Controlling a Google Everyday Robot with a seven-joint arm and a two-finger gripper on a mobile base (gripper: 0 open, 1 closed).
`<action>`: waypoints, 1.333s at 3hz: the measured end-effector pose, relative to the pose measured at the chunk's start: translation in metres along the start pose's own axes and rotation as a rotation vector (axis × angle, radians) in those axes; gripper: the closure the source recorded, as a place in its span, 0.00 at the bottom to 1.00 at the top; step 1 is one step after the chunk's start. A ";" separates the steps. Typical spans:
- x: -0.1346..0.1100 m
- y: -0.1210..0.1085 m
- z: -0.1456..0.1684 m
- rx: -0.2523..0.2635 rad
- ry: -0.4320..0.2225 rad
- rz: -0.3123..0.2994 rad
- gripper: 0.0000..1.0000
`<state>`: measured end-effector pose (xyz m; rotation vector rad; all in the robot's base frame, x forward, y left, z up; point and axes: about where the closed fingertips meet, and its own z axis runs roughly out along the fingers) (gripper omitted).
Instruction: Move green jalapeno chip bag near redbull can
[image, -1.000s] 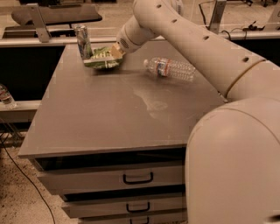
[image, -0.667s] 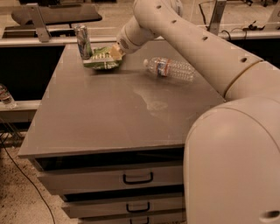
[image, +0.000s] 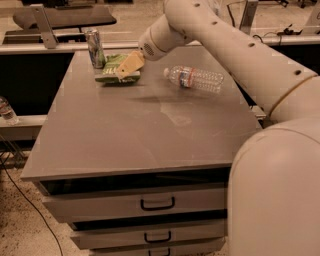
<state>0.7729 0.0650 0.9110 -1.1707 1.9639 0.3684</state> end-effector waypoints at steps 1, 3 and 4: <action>0.008 0.024 -0.048 -0.084 -0.056 -0.059 0.00; 0.038 0.085 -0.200 -0.135 -0.197 -0.250 0.00; 0.066 0.067 -0.237 -0.064 -0.195 -0.288 0.00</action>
Offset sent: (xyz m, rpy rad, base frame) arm -0.2018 -0.2093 0.0880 0.0778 -0.2362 0.2787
